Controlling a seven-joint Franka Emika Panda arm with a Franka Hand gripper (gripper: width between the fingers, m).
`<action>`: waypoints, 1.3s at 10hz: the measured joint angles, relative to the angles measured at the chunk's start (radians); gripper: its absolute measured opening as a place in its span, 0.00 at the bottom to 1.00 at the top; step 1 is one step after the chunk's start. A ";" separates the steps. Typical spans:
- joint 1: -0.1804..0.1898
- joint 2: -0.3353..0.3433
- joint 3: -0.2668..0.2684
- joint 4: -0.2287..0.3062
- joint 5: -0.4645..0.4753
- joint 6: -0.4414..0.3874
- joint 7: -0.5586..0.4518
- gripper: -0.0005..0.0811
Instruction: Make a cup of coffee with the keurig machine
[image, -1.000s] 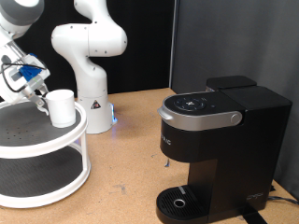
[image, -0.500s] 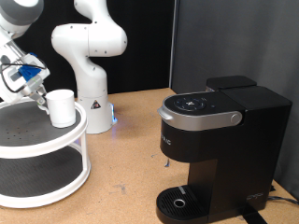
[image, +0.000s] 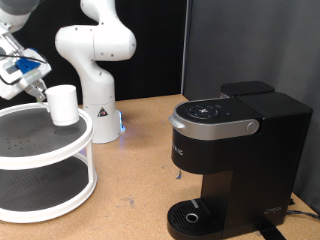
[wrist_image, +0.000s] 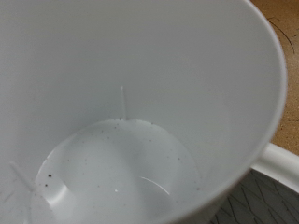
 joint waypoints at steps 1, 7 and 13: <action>-0.005 -0.018 0.008 0.008 -0.002 -0.020 0.023 0.09; -0.028 -0.082 0.064 0.054 -0.039 -0.097 0.121 0.09; 0.006 -0.061 0.111 0.014 0.050 -0.003 0.181 0.09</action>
